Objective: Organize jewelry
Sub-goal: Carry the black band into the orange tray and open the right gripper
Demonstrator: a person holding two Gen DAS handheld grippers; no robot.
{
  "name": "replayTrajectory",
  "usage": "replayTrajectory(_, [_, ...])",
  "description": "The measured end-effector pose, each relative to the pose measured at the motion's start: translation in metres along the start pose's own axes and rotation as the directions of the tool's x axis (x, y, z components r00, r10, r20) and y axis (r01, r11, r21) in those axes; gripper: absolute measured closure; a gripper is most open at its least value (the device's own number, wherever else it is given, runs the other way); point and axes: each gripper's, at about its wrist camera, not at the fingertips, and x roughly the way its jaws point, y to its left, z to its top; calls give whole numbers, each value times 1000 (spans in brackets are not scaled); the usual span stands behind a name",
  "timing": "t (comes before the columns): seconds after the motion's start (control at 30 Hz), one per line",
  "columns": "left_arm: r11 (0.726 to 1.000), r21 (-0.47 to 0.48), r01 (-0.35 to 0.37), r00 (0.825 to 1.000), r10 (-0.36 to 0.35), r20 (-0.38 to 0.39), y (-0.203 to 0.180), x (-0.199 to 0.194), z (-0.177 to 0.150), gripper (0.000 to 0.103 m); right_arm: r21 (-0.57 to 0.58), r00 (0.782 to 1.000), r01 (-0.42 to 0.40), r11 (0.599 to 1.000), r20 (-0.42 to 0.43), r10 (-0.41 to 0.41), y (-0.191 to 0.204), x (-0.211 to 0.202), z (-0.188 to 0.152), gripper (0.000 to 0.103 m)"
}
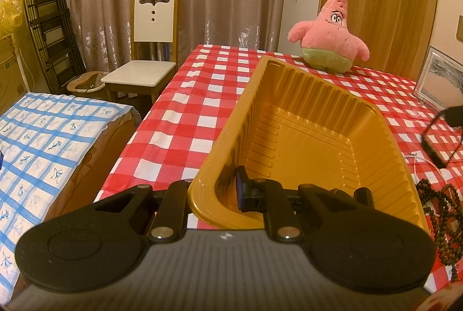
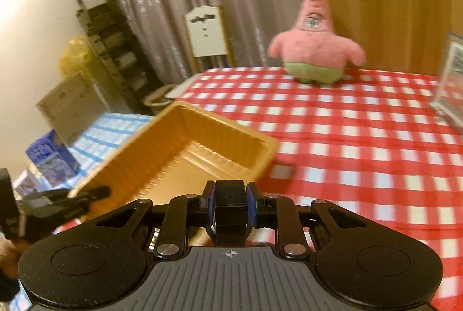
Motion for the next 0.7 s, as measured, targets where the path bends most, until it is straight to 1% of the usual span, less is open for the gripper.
replayTrajectory(0.1, [1000, 1, 0, 1000, 0, 0, 0, 0, 0, 89, 3, 999, -42, 999, 13, 42, 13, 16, 1, 81])
replayTrajectory(0.23, [1000, 2, 1, 1000, -1, 0, 0, 0, 0, 89, -2, 998, -62, 998, 12, 62, 26, 41, -2, 81])
replayTrajectory(0.4, [1000, 4, 2, 1000, -2, 2, 0, 0, 0, 89, -31, 1000, -12, 999, -19, 11, 30, 69, -13, 81])
replayTrajectory(0.57, [1000, 11, 2, 1000, -2, 5, 0, 0, 1, 89, -70, 1000, 8, 998, -29, -10, 29, 85, -20, 81])
replayTrajectory(0.7, [1000, 11, 0, 1000, 0, 2, -1, -1, 1, 89, -73, 999, 40, 997, -34, -42, 29, 92, -21, 80])
